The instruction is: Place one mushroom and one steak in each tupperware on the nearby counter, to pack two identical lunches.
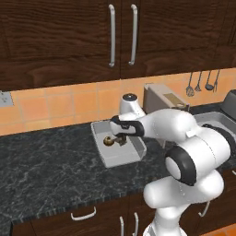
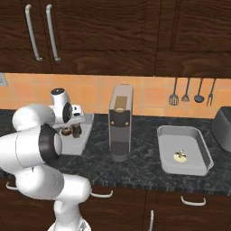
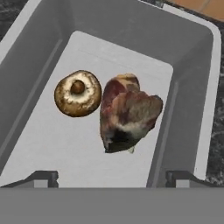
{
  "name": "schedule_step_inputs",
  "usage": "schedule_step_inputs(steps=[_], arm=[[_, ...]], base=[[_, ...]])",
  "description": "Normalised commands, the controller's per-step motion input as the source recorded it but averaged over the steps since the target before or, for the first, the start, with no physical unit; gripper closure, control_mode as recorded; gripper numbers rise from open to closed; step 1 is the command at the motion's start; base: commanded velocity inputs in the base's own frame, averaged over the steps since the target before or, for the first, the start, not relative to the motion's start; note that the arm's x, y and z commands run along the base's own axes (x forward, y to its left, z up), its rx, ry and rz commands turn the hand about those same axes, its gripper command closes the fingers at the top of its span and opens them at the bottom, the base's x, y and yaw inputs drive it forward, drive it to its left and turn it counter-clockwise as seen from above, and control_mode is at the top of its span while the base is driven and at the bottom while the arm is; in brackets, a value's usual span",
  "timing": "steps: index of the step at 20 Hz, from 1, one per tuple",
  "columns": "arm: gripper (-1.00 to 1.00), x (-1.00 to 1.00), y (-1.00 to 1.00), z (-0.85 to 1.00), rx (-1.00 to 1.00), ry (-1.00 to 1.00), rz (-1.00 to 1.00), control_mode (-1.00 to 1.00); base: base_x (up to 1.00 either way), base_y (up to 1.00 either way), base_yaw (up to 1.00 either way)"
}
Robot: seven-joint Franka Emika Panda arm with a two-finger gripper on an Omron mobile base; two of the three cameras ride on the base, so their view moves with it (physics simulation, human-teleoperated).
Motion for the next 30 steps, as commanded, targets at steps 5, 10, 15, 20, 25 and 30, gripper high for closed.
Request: schedule_step_inputs(steps=[5,10,15,20,25,30], arm=[[-1.00,-1.00,-0.41,0.20,0.03,-0.01,-0.07,-1.00],[-1.00,-0.99,-0.56,0.69,0.08,0.00,-0.07,-1.00],[-1.00,-1.00,-0.23,0.85,0.02,0.02,-0.08,-1.00],[-1.00,-1.00,-0.28,0.82,0.04,0.00,-0.10,-1.00],[-1.00,-0.96,-0.22,0.24,0.02,-0.01,-0.05,-1.00],[-1.00,-0.09,0.00,0.00,0.00,0.01,0.00,-1.00]], base=[[0.00,0.00,0.00],[0.00,0.00,0.00],[0.00,0.00,0.00],[0.00,0.00,0.00],[0.00,0.00,0.00],[0.00,0.00,0.00]])
